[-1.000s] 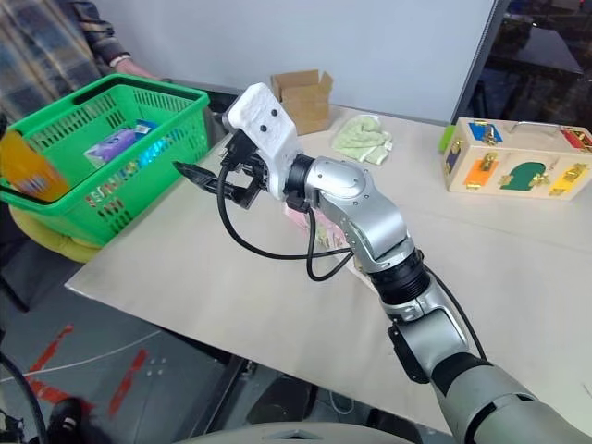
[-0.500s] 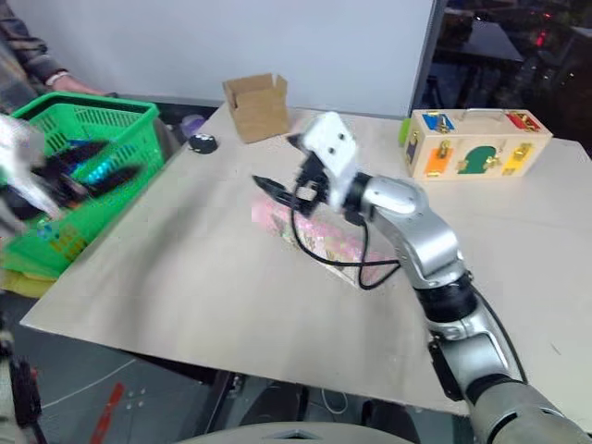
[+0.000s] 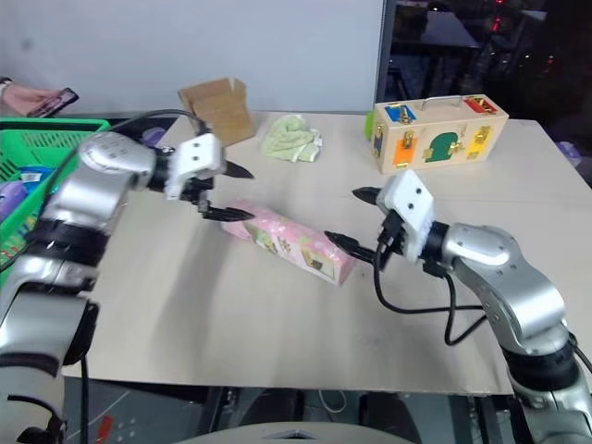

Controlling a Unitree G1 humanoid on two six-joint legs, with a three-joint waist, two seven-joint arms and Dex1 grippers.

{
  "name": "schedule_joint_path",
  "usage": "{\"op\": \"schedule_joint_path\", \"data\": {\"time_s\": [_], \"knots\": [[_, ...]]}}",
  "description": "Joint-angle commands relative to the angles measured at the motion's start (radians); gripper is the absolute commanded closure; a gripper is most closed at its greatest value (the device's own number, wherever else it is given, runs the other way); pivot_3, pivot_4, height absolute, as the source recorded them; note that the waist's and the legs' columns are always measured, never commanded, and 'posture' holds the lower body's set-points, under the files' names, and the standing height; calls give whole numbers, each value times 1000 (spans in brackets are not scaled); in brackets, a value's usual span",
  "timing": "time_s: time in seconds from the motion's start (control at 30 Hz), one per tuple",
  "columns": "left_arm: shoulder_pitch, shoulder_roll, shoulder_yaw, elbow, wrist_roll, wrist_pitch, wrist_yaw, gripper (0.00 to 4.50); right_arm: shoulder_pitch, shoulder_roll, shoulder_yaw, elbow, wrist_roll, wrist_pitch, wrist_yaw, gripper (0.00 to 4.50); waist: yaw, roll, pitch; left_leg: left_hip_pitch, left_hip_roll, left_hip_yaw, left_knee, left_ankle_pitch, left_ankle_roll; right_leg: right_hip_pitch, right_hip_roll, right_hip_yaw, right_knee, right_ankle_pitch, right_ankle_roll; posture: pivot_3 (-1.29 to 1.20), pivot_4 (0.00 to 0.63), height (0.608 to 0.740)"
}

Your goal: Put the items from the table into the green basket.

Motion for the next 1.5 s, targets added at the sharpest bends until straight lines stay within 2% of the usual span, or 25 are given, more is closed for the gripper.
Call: {"op": "schedule_joint_path", "data": {"time_s": [0.03, 0.17, 0.37, 0.5, 0.67, 0.8, 0.93, 1.03, 1.27, 1.37, 1.5], "knots": [[-88, -15, -141, 95, 42, -61, -84, 28, 27, -10, -51, -113, 37, 45, -59, 0, -42, 1, 0, 0, 0, 1, 0, 0, 1, 0, 0, 1, 0, 0, 1, -194, 0, 740], [-161, -122, -178, 268, 154, -172, -73, 28, 77, -11, -79, -179, 78, 88, -101, 0, -131, 2, 3, 2, 1, 4, 0, -2, 3, -1, 0, 5, 1, -2, 3, -274, 20, 740], [-215, -246, -236, 463, 230, -241, -83, 28, 170, -17, -114, -261, 124, 122, -154, 0, -211, 1, 11, 1, 0, 4, 0, -3, 5, -1, -1, 7, 1, -4, 6, -346, 43, 740], [-224, -242, -302, 504, 218, -275, -84, 28, 215, -13, -122, -292, 139, 121, -187, 0, -267, 1, 12, 2, -1, 7, 0, -5, 9, -1, -1, 11, 1, -5, 9, -377, 53, 740], [-270, -226, -260, 543, 153, -249, -84, 28, 233, -28, -107, -282, 127, 94, -194, 0, -311, 0, 19, 2, -1, 9, 0, -6, 9, -1, -1, 15, 1, -6, 10, -386, 60, 740], [-281, -152, -247, 493, 70, -183, -84, 28, 229, -40, -82, -248, 104, 59, -178, 0, -334, -2, 27, 2, -2, 8, 0, -6, 9, -1, -1, 16, 1, -6, 10, -354, 56, 740], [-226, -32, -319, 319, -30, -72, -84, 28, 211, -47, -66, -222, 107, 35, -152, 0, -343, -1, 33, 2, -1, 8, -1, -6, 10, -2, 0, 17, 2, -6, 10, -322, 50, 740], [-182, 33, -323, 205, -39, 12, -84, 28, 184, -57, -53, -196, 111, 22, -131, 0, -327, -1, 34, 2, -1, 8, -1, -6, 10, -2, 0, 17, 3, -6, 10, -294, 42, 740], [-95, 85, -286, 44, -42, 115, -84, 28, 103, -62, -13, -135, 111, 13, -104, 0, -273, -1, 34, 1, -2, 8, 0, -6, 10, -2, -1, 16, 3, -6, 11, -239, 28, 740], [-60, 98, -283, 1, -1, 97, -84, 28, 81, -63, -4, -126, 114, 18, -102, 0, -255, -1, 34, 1, -2, 8, 0, -6, 10, -2, -1, 16, 3, -6, 10, -232, 26, 740], [-12, 129, -318, -67, -49, 120, -84, 28, 64, -65, 2, -125, 118, 30, -103, 0, -242, 0, 33, 1, -2, 8, 0, -6, 10, -2, -1, 16, 3, -6, 10, -243, 30, 740]]}}
